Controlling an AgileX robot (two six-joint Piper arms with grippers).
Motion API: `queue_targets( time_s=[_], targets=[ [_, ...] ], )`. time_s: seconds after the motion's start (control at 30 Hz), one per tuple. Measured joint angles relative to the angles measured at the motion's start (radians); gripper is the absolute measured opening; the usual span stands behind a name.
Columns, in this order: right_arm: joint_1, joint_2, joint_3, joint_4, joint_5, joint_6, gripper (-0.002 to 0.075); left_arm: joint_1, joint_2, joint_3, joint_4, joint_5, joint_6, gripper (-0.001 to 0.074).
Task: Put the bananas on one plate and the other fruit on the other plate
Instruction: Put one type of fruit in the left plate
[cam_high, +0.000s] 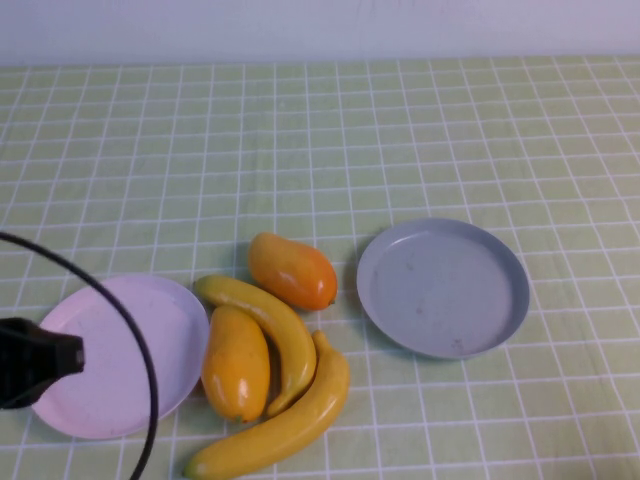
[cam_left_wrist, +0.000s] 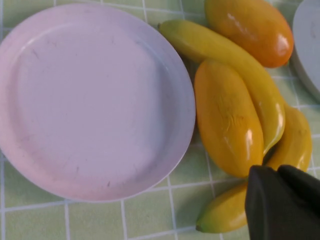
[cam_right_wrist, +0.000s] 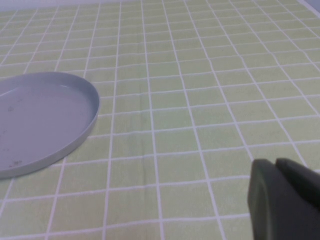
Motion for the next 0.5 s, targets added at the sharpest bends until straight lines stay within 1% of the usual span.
queue_targets(
  time_s=[0.1,0.2,0.43,0.5],
  targets=[
    [0.000,0.000,0.000,0.000,0.000,0.000,-0.0015,-0.048,0.133,-0.062,0.011,0.004,0.013,0.0000],
    [0.000,0.000,0.000,0.000,0.000,0.000,-0.0015,-0.151,0.248,-0.134,0.038,0.004,-0.012,0.0000],
    [0.000,0.000,0.000,0.000,0.000,0.000,-0.0015,-0.409,0.507,-0.317,0.246,0.065,-0.263,0.0000],
    [0.000,0.000,0.000,0.000,0.000,0.000,-0.0015,-0.476,0.561,-0.371,0.287,0.092,-0.307,0.0000]
  ],
)
